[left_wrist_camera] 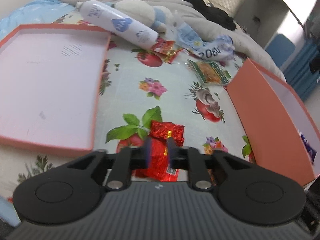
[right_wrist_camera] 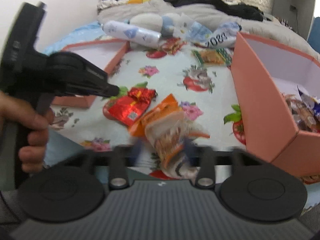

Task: Organize snacks
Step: 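Lift both held packs and carry them over the deep pink box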

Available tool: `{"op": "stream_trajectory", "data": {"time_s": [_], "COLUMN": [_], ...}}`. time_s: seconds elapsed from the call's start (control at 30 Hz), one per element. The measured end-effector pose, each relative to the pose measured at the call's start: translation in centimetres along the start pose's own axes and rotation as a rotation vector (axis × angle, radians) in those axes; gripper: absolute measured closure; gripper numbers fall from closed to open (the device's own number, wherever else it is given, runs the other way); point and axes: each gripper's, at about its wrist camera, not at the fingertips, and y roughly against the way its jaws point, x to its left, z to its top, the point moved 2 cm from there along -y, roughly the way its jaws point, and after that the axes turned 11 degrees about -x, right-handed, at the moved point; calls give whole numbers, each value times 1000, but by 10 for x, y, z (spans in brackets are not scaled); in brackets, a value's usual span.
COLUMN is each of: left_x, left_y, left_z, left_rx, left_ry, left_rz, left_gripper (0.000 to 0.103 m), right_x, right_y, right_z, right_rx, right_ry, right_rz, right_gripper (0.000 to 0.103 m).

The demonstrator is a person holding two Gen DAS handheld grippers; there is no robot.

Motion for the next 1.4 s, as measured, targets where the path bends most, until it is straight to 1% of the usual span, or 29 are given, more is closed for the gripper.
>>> {"op": "stream_trajectory", "data": {"time_s": [0.03, 0.07, 0.1, 0.13, 0.2, 0.27, 0.37, 0.43, 0.57, 0.77, 0.87, 0.93, 0.97, 1.03, 1.13, 1.27, 1.3, 1.37, 1.4], "left_x": [-3, -5, -7, -9, -12, -15, -19, -20, -23, -29, -31, -31, -31, -30, -29, -26, -26, -26, -25], "left_y": [-3, -6, -10, -14, -22, -29, -42, -48, -58, -67, -68, -68, -68, -68, -66, -59, -56, -51, -47], "left_z": [1, 2, 3, 3, 3, 3, 1, 1, 4, -2, -7, -8, -8, -7, -6, -1, 1, 6, 10], "left_rx": [-5, -10, -9, -3, 16, 27, 52, 65, 80, 105, 87, 76, 71, 66, 54, 40, 32, 18, 7], "left_ry": [-10, -25, -36, -45, -52, -67, -111, -125, -177, -218, -245, -252, -253, -250, -237, -213, -206, -196, -188], "left_rz": [2, 0, -2, -3, -10, -16, -16, -26, -27, -29, -11, -1, 5, 4, 5, 12, 13, 20, 26], "left_gripper": [54, 44, 39, 37, 34, 33, 33, 33, 33, 34, 36, 41, 45, 45, 45, 45, 45, 45, 46], "right_x": [0, -1, -1, -1, -4, -6, -5, -6, -6, 3, 4, 4, 5, 5, 5, 4, 3, 1, 0], "right_y": [1, 0, -3, -7, -15, -24, -40, -48, -57, -69, -72, -75, -76, -79, -82, -79, -78, -75, -74], "right_z": [2, 4, 5, 6, 7, 7, 4, 5, 8, 4, 3, 2, 2, 1, 2, 6, 7, 10, 11], "right_rx": [-20, -29, -34, -35, -30, -13, 18, 23, 8, 56, 47, 55, 55, 59, 63, 58, 54, 52, 53], "right_ry": [8, 20, 37, 53, 64, 76, 128, 156, 232, 358, 362, 357, 363, 362, 363, 349, 342, 316, 309], "right_rz": [10, 21, 36, 46, 54, 78, 121, 130, 178, 239, 243, 243, 244, 242, 246, 229, 223, 195, 179], "right_gripper": [29, 28, 27, 26, 18, 15, 15, 15, 15, 15, 15, 15, 14, 14, 17, 28, 35, 40, 41]}}
